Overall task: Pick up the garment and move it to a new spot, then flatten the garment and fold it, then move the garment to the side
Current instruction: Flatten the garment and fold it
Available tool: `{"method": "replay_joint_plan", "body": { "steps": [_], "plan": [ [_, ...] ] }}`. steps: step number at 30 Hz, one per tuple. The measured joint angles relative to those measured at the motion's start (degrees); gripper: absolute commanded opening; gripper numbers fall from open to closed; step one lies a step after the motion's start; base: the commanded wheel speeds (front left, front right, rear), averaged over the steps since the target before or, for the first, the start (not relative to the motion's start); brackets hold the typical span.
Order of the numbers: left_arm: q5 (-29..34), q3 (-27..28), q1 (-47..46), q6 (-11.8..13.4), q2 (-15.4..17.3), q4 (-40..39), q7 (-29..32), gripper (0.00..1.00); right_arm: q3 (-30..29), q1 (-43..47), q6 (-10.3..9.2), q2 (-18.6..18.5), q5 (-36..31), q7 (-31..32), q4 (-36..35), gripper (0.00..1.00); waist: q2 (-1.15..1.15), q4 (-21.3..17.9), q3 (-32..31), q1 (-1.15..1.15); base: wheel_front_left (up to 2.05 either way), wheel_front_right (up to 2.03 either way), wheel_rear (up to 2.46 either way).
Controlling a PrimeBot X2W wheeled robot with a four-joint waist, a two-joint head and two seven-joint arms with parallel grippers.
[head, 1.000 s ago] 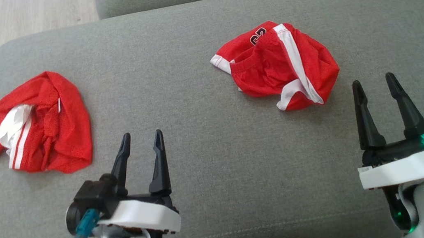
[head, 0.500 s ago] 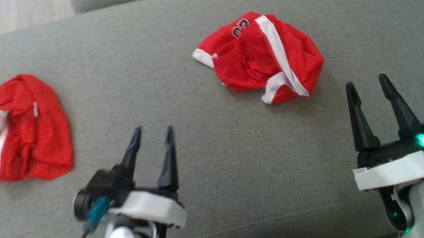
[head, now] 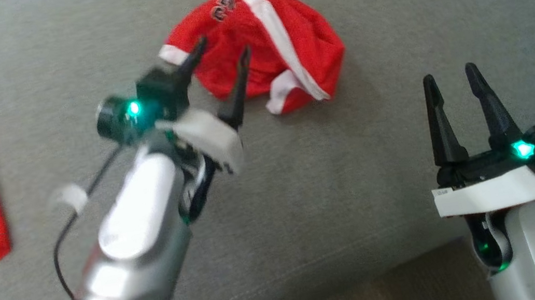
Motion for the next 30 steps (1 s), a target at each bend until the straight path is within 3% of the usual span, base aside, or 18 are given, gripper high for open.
{"method": "replay_joint_plan", "body": {
  "steps": [12, 18, 25, 30],
  "plan": [
    [-2.6, -4.1, -13.4, -0.7, -0.3, 14.0, 7.0, 1.0, 2.3, -0.4, 0.0, 0.0, 2.7, 0.0, -0.4, 1.0, 0.0, -6.4, 3.4, 0.0, 0.0, 0.0, 0.0],
    [0.0, -5.3, -18.3, 2.2, -0.4, 20.7, 6.8, 1.0, 3.0, -1.6, 0.0, 0.0, 3.3, 0.0, -0.8, 1.0, 0.0, -8.1, 4.6, 0.0, 0.0, 0.0, 0.0],
    [2.2, -7.6, -22.3, 2.1, -0.4, 27.6, 6.9, 1.0, 3.7, -1.6, 0.0, 0.0, 3.8, 0.0, -0.9, 1.0, 0.0, -9.2, 5.5, 0.01, 0.0, 0.0, 0.0],
    [2.4, -8.5, -24.1, 0.4, -0.4, 31.4, 9.7, 1.0, 3.7, -1.6, 0.0, 0.0, 3.8, 0.0, -0.9, 1.0, 0.0, -9.5, 5.6, 0.0, 0.0, 0.0, 0.0]
  ]
}}
